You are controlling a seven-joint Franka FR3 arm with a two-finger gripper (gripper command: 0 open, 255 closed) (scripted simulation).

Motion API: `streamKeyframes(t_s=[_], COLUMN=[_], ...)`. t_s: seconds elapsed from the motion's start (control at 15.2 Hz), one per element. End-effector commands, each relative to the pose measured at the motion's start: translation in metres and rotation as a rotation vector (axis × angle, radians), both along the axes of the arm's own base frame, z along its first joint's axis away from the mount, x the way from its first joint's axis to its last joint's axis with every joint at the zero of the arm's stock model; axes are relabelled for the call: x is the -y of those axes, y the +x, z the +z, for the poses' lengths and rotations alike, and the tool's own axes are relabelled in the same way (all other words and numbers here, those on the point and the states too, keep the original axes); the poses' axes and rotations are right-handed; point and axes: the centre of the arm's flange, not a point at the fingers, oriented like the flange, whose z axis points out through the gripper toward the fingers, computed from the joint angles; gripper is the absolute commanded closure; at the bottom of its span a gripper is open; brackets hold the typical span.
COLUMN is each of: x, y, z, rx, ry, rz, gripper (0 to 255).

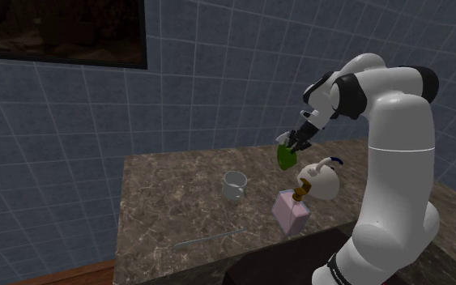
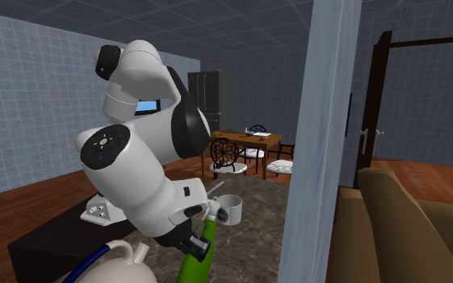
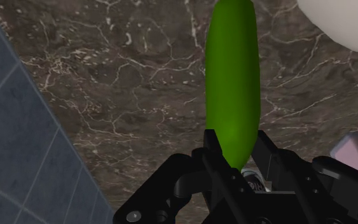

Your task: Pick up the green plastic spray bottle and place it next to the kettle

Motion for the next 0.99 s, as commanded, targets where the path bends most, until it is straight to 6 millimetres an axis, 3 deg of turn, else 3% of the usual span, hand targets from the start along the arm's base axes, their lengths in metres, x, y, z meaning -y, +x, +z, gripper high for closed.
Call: streamKeyframes(t_s=[0.0,0.13,0.2,0.53,0.79,0.92], x=[-0.001,-0.001,-0.001,-0.001,0.022,0.022], y=[-0.001,-0.001,-0.001,-0.001,-0.009,-0.009], z=[-0.005,-0.005,-0.005,-0.005,0.038,0.038], rx=[-0.007,-0.007,-0.007,-0.007,-0.007,-0.007], ry=[0.003,0.003,0.003,0.003,0.003,0.003], rz=[0.001,0.001,0.001,0.001,0.001,0.001], gripper=[255,255,0,0,0,0])
